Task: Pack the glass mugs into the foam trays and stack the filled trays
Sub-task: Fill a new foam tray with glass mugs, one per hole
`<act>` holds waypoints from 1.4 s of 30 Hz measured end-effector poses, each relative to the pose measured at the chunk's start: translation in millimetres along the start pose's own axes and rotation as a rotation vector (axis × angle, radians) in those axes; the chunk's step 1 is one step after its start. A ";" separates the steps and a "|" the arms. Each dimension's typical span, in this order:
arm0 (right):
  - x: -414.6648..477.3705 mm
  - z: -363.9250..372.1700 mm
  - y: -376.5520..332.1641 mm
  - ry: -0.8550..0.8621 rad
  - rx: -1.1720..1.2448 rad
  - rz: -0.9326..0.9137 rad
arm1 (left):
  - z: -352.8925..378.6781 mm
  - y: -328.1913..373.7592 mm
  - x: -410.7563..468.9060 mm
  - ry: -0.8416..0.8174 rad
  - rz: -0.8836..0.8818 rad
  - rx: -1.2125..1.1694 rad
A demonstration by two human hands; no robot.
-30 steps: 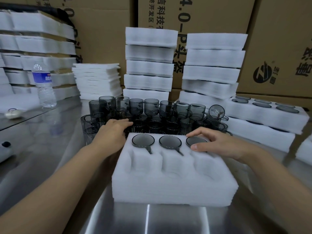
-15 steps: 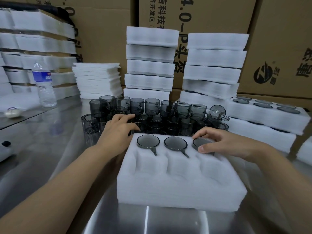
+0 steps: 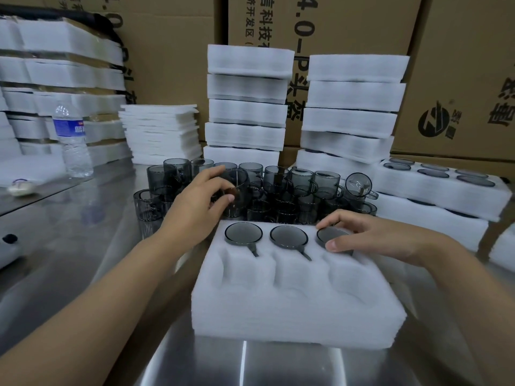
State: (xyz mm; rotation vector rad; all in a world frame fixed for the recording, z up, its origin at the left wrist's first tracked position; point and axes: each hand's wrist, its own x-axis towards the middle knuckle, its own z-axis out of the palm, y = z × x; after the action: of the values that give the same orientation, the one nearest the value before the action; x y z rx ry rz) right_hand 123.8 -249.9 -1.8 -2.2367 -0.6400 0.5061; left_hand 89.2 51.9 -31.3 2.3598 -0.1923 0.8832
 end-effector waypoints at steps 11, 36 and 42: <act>2.4 8.8 -28.1 0.338 0.230 -0.210 | 7.7 42.4 -12.7 -0.096 0.156 -0.136; 14.4 54.6 -45.0 0.204 0.909 -0.385 | 11.3 51.6 -21.8 -0.171 0.106 -0.493; 14.5 53.7 -43.5 0.188 0.878 -0.408 | 10.1 51.7 -22.0 -0.166 0.128 -0.416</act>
State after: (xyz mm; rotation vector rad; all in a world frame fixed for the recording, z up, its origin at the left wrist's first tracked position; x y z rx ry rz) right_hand 94.4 -185.9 -6.4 -1.2664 -0.5977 0.2784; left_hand 60.7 2.8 -25.9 2.0425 -0.5453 0.6303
